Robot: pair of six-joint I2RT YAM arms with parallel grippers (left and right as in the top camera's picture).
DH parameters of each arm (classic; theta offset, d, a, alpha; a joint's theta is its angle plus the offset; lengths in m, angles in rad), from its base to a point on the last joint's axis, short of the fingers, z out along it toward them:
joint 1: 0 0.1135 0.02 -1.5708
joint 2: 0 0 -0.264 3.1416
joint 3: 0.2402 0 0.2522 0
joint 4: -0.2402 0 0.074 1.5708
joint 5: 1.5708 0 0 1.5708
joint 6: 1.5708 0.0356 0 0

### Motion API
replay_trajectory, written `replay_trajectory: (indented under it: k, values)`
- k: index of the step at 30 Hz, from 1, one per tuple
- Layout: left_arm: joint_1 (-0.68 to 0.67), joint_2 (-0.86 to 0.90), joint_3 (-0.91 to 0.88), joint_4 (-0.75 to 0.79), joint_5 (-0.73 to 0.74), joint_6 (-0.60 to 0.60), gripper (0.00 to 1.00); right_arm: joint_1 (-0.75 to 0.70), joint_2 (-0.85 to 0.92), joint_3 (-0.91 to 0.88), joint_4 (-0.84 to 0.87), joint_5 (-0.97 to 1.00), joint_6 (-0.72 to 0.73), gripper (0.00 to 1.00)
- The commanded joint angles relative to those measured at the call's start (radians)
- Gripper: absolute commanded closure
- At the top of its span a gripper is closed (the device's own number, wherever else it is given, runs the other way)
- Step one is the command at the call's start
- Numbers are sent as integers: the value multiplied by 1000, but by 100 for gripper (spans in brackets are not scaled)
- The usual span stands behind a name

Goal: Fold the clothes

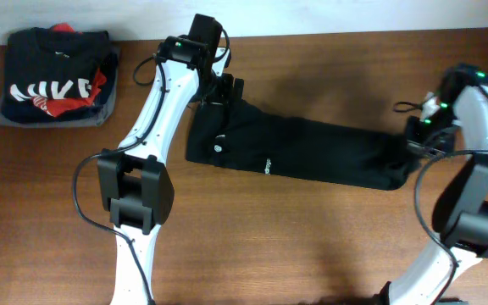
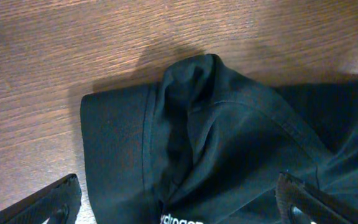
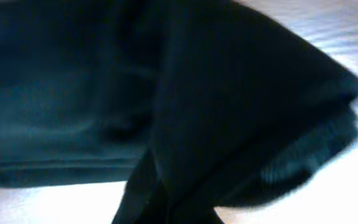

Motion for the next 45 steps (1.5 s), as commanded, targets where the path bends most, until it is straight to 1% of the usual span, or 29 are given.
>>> replay_trajectory:
  k: [1,11,15,21,23,28,32,33,34,35,38,45]
  values:
    - [6,13,-4,-4,14,16,1,73,-18,18,-6,35,12,96]
    - [6,13,-4,-16,-1,16,1,201,-18,18,-4,32,16,96]
    - [6,13,-4,-16,-1,16,1,229,-18,18,-2,21,16,96]
    - [6,13,-4,-16,-1,16,1,253,-18,18,15,-60,15,95]
    - [6,13,-4,-16,-1,16,1,264,-18,18,16,-60,15,92]
    - [6,13,-4,-16,-1,16,1,290,-18,15,24,-89,16,91]
    - [6,13,-4,-17,-1,16,1,313,-17,0,52,-113,16,81]
    - [6,13,-4,-17,-1,16,1,316,-16,-4,56,-113,16,77]
    - [6,13,-4,-19,-1,16,1,323,-16,-11,61,-113,16,67]
    - [6,13,-4,-19,-1,16,1,323,-16,-11,60,-113,16,63]
    - [6,13,-4,-20,-1,16,1,323,-16,-10,61,-113,24,59]
    - [6,13,-4,-21,-1,16,1,315,-16,18,64,-113,58,60]
